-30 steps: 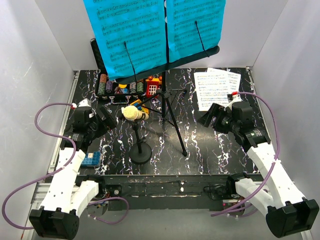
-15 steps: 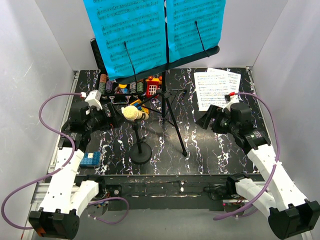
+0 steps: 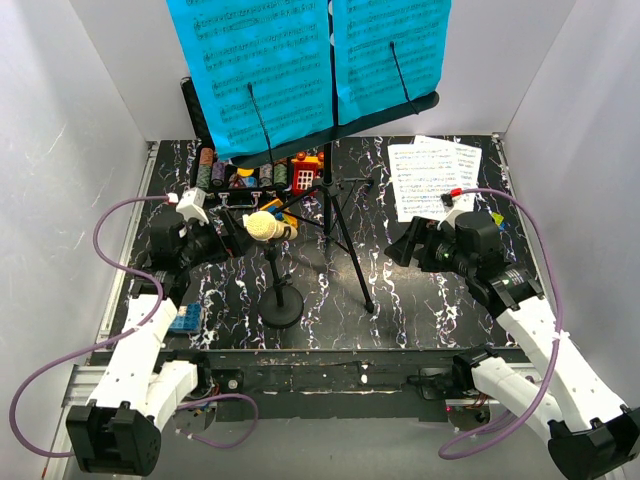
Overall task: Pack up the instrument practice props
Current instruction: Pick up the microphone stand with the microphone from the center of the board.
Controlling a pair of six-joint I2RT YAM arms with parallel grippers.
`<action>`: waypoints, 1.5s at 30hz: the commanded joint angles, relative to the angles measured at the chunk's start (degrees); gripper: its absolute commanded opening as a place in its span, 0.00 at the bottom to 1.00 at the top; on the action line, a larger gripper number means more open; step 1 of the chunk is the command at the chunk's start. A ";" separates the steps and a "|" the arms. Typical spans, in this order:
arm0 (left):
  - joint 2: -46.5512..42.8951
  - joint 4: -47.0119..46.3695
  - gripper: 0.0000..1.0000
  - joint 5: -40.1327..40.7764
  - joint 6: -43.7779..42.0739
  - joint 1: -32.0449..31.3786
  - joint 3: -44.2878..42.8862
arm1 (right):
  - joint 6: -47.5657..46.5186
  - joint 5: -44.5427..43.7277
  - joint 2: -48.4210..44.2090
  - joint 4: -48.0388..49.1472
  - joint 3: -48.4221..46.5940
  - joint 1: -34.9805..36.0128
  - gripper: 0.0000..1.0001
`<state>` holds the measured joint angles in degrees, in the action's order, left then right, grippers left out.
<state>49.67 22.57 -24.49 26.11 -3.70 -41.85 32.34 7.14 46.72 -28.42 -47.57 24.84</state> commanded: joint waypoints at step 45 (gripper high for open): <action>-15.31 -17.11 0.64 -29.21 -9.85 -5.43 8.18 | -1.22 0.69 5.31 1.71 -5.25 4.78 0.88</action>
<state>32.14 8.80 -53.74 15.68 -7.62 -33.98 32.32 7.90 52.53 -27.11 -48.93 28.29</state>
